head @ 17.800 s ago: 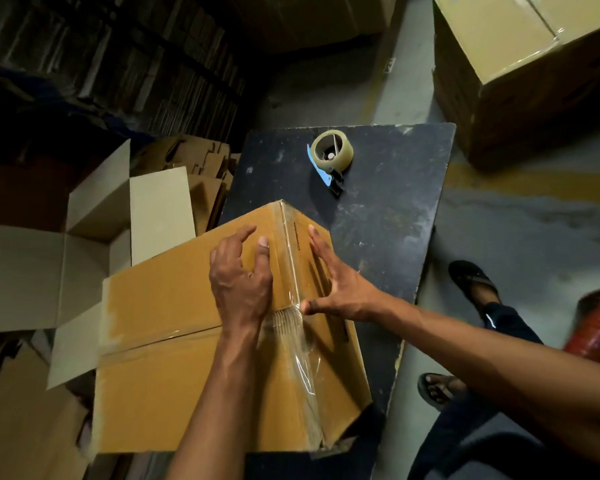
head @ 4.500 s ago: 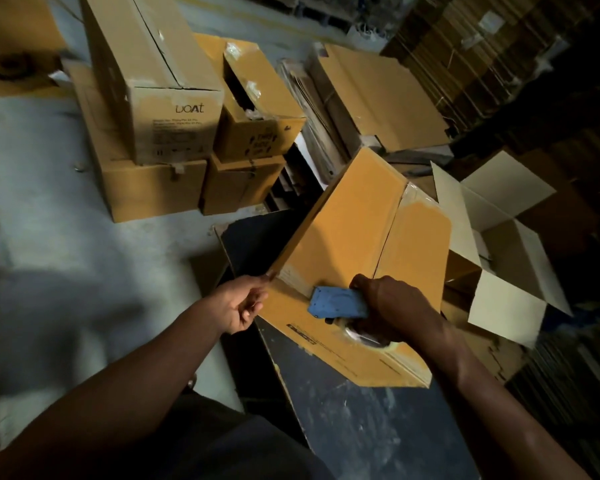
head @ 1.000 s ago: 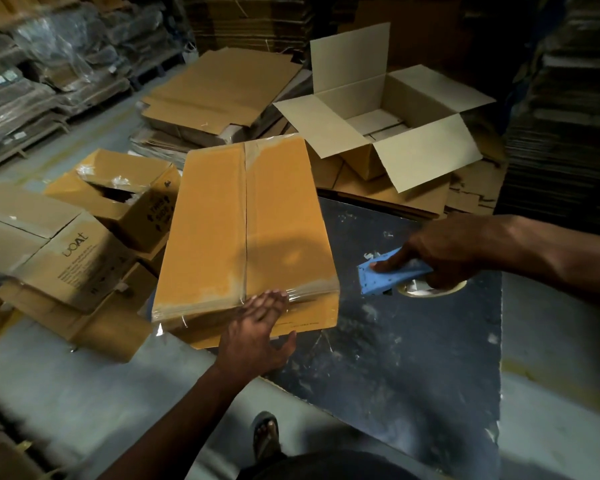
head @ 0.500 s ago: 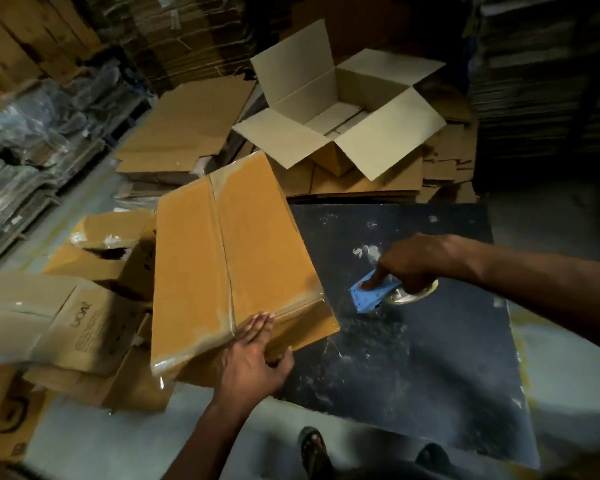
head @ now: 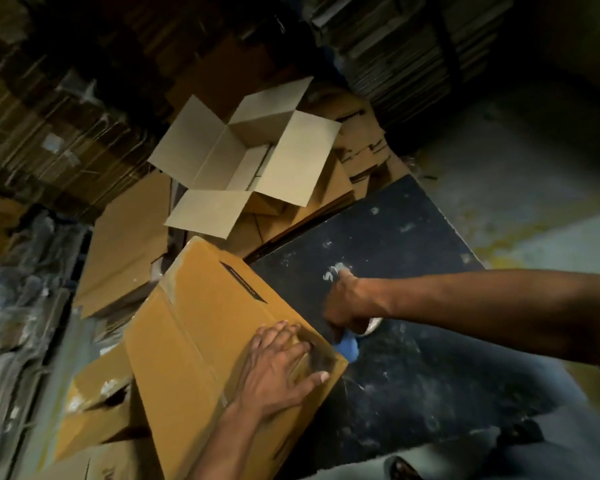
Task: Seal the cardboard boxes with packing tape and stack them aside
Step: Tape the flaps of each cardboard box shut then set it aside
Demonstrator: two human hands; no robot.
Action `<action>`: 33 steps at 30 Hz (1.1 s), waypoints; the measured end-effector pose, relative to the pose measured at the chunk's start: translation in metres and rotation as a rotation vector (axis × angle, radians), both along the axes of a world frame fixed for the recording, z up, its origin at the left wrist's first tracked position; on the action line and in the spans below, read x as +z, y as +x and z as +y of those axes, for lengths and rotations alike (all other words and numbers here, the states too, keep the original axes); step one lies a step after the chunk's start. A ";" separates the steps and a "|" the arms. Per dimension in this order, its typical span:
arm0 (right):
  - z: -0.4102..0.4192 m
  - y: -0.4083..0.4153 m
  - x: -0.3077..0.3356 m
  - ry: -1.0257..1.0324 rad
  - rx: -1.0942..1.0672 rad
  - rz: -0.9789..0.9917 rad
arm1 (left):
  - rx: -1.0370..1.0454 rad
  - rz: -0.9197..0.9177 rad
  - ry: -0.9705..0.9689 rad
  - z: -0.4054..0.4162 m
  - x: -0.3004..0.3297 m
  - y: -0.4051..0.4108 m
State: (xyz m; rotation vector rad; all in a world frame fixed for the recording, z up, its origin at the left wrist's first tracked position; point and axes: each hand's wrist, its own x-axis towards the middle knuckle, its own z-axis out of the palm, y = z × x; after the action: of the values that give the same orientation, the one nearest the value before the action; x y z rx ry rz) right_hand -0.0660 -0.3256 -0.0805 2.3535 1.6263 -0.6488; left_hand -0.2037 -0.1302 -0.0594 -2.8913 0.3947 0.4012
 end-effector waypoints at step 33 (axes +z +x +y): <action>-0.088 -0.001 -0.102 0.291 -0.705 0.107 | -0.129 0.119 -0.265 0.029 -0.017 0.054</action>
State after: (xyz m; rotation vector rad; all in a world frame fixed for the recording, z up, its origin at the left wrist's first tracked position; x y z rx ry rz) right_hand -0.0666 -0.4135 -0.1829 3.1796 0.9323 -0.6919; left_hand -0.1493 -0.1016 -0.0768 -3.0812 0.6990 0.5377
